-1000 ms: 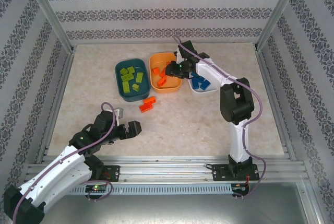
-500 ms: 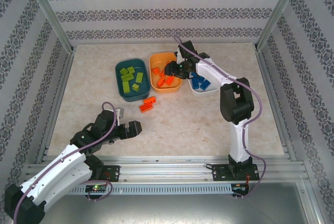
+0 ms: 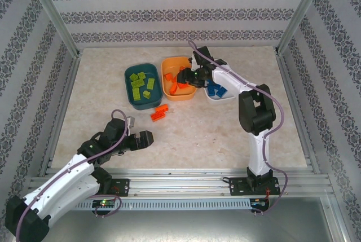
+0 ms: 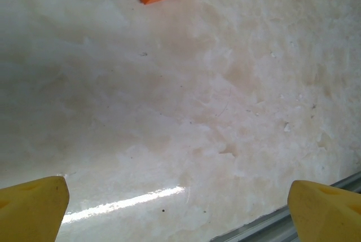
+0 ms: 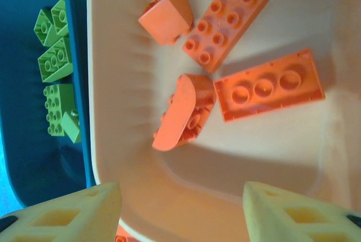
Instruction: Sort the legos into containers by color
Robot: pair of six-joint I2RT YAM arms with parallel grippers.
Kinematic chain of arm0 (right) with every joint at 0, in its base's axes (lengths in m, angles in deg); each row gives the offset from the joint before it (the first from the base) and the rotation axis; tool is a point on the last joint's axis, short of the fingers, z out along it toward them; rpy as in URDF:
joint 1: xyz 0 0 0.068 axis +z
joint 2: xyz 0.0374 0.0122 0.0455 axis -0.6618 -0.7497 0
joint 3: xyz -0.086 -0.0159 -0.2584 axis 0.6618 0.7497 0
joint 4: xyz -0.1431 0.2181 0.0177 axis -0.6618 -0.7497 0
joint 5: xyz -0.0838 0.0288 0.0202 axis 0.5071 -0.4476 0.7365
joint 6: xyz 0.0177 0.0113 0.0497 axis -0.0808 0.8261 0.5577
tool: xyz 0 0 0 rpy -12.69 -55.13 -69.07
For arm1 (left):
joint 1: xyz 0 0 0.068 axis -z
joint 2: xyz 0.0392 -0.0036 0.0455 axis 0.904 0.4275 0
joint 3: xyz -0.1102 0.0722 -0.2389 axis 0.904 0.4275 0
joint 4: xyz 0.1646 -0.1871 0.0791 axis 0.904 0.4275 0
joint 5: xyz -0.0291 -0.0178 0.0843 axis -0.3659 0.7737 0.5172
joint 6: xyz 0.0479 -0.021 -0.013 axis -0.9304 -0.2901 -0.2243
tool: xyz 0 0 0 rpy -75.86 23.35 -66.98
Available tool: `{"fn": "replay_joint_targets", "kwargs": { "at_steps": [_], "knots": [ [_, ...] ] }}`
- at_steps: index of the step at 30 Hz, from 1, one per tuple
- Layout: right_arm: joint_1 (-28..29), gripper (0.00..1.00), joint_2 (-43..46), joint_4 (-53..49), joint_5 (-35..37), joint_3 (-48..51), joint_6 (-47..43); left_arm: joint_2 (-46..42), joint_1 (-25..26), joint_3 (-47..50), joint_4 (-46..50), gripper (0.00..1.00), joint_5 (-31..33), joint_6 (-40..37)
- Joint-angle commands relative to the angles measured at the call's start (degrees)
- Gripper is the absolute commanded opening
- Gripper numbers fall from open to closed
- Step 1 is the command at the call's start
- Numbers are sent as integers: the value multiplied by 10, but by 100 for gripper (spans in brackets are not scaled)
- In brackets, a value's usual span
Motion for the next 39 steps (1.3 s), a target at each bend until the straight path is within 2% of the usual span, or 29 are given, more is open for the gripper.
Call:
{"fn": "replay_joint_targets", "kwargs": {
  "at_steps": [1, 10, 18, 26, 32, 36, 39],
  "knots": [
    [14, 60, 95, 39, -7, 60, 14, 26, -5, -34, 7, 100, 4, -26],
    [36, 62, 267, 117, 2, 303, 42, 198, 1, -122, 7, 100, 38, -128],
    [39, 64, 410, 112, 25, 464, 47, 351, 3, -203, -7, 100, 48, -143],
    [33, 76, 489, 86, 45, 520, 27, 392, 4, -221, -27, 100, 70, -102],
    [15, 82, 522, 75, 45, 547, -1, 385, 4, -238, -1, 100, 131, -53],
    [-7, 83, 534, 67, 27, 561, -27, 416, 4, -275, 42, 100, 119, -12],
    [-24, 83, 538, 64, 10, 569, -47, 436, 4, -284, 35, 100, 95, 5]
  ]
}}
